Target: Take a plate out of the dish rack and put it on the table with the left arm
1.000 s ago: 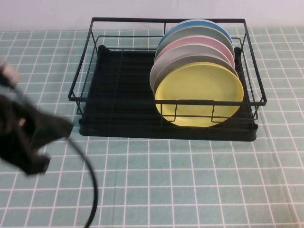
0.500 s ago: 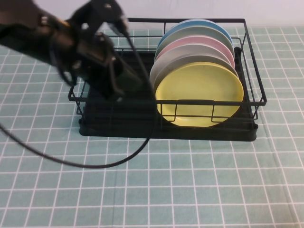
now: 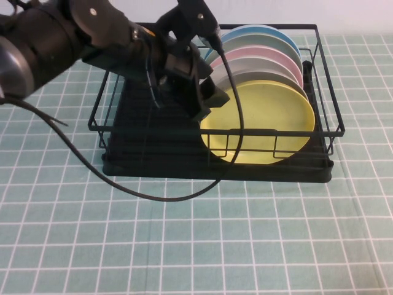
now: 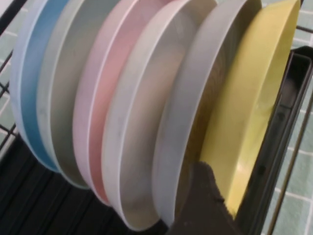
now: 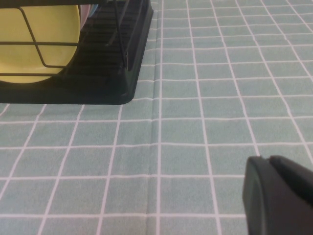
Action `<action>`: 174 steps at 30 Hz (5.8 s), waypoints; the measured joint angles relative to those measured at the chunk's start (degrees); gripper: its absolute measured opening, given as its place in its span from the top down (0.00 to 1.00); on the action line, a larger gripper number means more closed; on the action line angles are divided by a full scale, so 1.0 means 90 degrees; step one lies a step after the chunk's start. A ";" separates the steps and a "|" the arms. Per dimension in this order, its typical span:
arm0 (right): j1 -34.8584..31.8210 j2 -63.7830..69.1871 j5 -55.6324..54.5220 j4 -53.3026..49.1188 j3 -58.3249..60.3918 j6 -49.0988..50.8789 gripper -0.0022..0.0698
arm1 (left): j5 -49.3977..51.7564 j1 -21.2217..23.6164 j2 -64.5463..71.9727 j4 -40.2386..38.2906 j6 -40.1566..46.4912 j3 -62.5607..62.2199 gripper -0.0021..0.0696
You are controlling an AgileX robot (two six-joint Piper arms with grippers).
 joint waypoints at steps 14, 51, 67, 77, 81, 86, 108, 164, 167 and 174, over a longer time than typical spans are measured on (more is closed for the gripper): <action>0.0000 0.0000 0.0000 0.0000 0.0000 0.0000 1.00 | -0.0627 -0.0193 0.0461 -0.0513 0.0583 0.0000 0.38; 0.0000 0.0000 0.0000 0.0000 0.0000 0.0000 1.00 | -0.0625 -0.0253 0.0340 -0.0429 0.0668 -0.0660 0.87; 0.0000 0.0000 0.0000 0.0000 0.0000 0.0000 1.00 | 0.2426 0.0376 -0.1367 -0.0520 -0.3532 0.0026 0.87; 0.0000 0.0000 0.0000 0.0000 0.0000 0.0000 1.00 | 0.1220 0.0389 -0.1906 -0.3296 -0.2322 0.4302 0.87; 0.0000 0.0000 0.0000 0.0000 0.0000 0.0000 1.00 | -0.0157 0.0389 -0.1843 -0.4367 -0.1418 0.5344 0.87; 0.0000 0.0000 0.0000 0.0000 0.0000 0.0000 1.00 | -0.0826 0.0389 -0.1421 -0.4879 -0.0672 0.5606 0.87; 0.0000 0.0000 0.0000 0.0000 0.0000 0.0000 1.00 | -0.2388 0.0763 -0.1142 -0.5191 0.0652 0.5618 0.32; -0.0008 0.0000 0.0000 0.0000 0.0000 0.0000 1.00 | -0.2679 0.2426 -1.1131 0.3355 -0.7291 1.0216 0.97; -0.0008 0.0000 0.0000 0.0000 0.0000 0.0000 1.00 | -0.2529 0.2556 -1.1283 0.3458 -0.7249 1.0216 0.97; -0.0008 0.0000 0.0000 0.0016 0.0000 0.0000 1.00 | -0.2514 0.2581 -1.1281 0.3476 -0.7234 1.0216 0.97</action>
